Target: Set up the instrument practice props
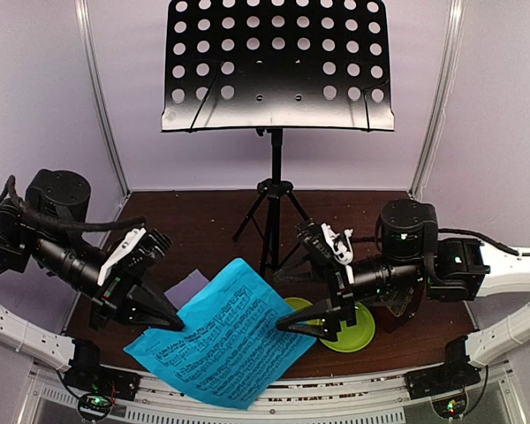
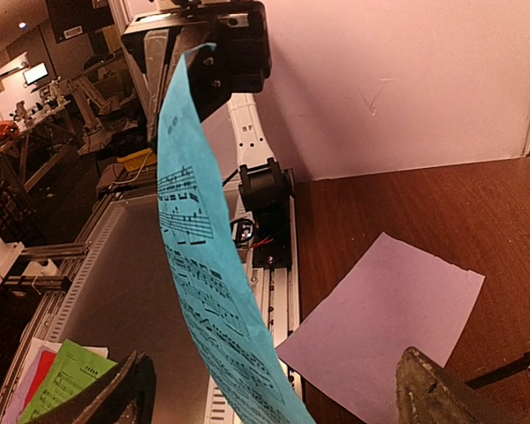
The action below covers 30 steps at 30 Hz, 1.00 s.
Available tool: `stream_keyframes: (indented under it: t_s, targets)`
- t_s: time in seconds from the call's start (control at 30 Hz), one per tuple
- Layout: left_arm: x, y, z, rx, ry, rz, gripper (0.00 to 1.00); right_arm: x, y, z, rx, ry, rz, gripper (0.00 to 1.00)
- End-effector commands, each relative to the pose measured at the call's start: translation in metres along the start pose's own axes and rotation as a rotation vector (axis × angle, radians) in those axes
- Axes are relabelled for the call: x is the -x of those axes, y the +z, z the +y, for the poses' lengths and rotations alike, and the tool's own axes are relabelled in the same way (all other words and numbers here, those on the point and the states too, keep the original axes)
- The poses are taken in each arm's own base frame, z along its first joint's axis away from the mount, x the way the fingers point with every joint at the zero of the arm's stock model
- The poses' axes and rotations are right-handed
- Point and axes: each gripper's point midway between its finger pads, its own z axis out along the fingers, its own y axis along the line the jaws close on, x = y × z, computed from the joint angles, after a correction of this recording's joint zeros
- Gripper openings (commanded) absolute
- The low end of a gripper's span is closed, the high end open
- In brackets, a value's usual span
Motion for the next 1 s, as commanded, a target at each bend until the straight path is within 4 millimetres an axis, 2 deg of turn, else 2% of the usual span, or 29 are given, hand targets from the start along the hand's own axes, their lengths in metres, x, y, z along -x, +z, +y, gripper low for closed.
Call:
stream_keyframes:
  t_s: [0.0, 0.27, 0.4, 0.53, 0.6, 0.73, 0.8, 0.97]
  targets:
    - [0.015, -0.007, -0.009, -0.033, 0.032, -0.040, 0.00, 0.016, -0.001, 0.016, 0.059, -0.045, -0.035, 0.94]
    - [0.019, -0.009, -0.007, -0.022, 0.046, -0.049, 0.00, 0.012, 0.006, 0.025, 0.102, -0.026, -0.034, 0.86]
    - [0.023, -0.011, 0.003, 0.044, 0.048, -0.056, 0.00, 0.011, 0.016, 0.036, 0.117, -0.045, 0.003, 0.79]
    - [0.019, -0.012, 0.016, 0.117, 0.053, -0.023, 0.00, 0.009, 0.023, 0.042, 0.104, -0.069, 0.053, 0.67]
    - [0.018, -0.013, 0.018, 0.133, 0.061, 0.002, 0.00, 0.009, 0.023, 0.041, 0.086, -0.074, 0.066, 0.58]
    - [0.015, -0.009, 0.021, 0.137, 0.066, 0.028, 0.00, 0.008, 0.020, 0.036, 0.051, -0.086, 0.090, 0.45]
    - [0.011, -0.004, 0.023, 0.136, 0.063, 0.049, 0.00, 0.012, 0.018, 0.034, 0.036, -0.095, 0.101, 0.40]
    - [0.006, 0.010, 0.027, 0.123, 0.055, 0.113, 0.00, 0.008, 0.019, 0.031, 0.017, -0.117, 0.183, 0.33]
